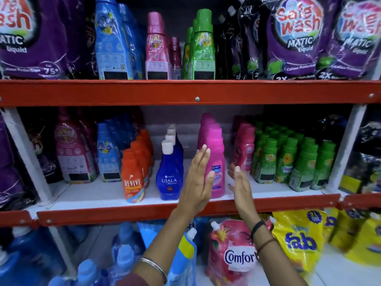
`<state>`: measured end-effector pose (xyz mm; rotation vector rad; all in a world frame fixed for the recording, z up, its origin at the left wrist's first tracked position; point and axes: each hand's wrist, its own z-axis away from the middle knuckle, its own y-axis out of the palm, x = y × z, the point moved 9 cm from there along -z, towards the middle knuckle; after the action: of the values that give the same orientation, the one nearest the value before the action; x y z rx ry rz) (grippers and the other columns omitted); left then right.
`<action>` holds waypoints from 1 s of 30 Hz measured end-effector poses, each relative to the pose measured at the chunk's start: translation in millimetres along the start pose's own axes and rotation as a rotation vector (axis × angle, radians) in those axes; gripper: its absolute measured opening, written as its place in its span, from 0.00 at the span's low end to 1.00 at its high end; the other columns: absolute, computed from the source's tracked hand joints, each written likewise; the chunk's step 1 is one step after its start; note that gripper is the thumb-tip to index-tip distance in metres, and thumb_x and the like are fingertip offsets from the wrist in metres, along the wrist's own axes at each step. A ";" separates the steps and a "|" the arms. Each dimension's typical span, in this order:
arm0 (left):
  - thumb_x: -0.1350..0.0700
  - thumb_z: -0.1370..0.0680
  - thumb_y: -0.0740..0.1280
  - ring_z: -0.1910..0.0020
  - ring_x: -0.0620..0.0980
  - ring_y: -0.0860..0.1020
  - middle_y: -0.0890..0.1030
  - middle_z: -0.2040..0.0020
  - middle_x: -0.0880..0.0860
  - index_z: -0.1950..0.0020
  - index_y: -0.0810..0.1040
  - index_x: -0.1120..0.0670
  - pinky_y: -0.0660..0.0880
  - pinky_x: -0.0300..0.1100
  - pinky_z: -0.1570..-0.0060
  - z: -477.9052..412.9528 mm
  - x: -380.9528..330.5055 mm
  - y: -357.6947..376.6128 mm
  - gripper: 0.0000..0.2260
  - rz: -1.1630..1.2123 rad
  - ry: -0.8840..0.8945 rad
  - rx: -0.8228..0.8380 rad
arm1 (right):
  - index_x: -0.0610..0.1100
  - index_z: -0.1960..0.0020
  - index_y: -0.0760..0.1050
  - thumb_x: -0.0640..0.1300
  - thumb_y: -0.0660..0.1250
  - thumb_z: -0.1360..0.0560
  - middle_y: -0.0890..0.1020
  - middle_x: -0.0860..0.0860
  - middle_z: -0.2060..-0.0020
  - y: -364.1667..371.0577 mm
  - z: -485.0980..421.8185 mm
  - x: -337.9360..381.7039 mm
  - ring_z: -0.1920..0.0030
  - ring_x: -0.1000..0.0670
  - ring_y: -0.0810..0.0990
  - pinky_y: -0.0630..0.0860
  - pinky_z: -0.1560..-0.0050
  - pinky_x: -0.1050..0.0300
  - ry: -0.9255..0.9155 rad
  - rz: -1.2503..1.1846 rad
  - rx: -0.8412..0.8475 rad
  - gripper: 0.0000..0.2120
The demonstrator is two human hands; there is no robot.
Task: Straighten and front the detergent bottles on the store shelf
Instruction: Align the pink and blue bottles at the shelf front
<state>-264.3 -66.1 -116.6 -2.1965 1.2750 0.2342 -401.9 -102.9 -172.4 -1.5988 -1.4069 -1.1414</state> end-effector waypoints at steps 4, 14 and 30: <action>0.50 0.17 0.53 0.26 0.32 0.48 0.52 0.23 0.44 0.23 0.51 0.49 0.46 0.27 0.29 22.8 26.9 19.7 0.23 0.147 -0.302 -0.056 | 0.48 0.28 0.63 0.66 0.51 0.29 0.67 0.50 0.29 -1.2 -3.3 -12.4 0.30 0.53 0.67 0.69 0.31 0.46 0.090 -0.073 0.091 0.35; 0.41 0.22 0.48 0.30 0.37 0.61 0.62 0.26 0.46 0.24 0.57 0.50 0.56 0.24 0.36 32.0 41.6 35.1 0.28 0.218 -0.559 -0.032 | 0.48 0.30 0.66 0.65 0.49 0.26 0.73 0.54 0.36 9.2 -11.9 -21.1 0.35 0.53 0.72 0.68 0.33 0.54 0.124 -0.083 0.226 0.32; 0.42 0.21 0.48 0.45 0.29 0.70 0.69 0.37 0.43 0.25 0.59 0.46 0.66 0.20 0.50 26.5 54.7 32.8 0.25 0.264 -0.568 -0.018 | 0.48 0.37 0.73 0.56 0.48 0.20 0.78 0.52 0.43 -2.4 -17.4 -26.5 0.42 0.56 0.77 0.74 0.40 0.53 0.129 -0.140 0.147 0.21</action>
<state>-259.4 -103.7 -174.4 -1.7767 1.2185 0.9039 -407.4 -128.1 -191.1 -1.3190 -1.4997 -1.1704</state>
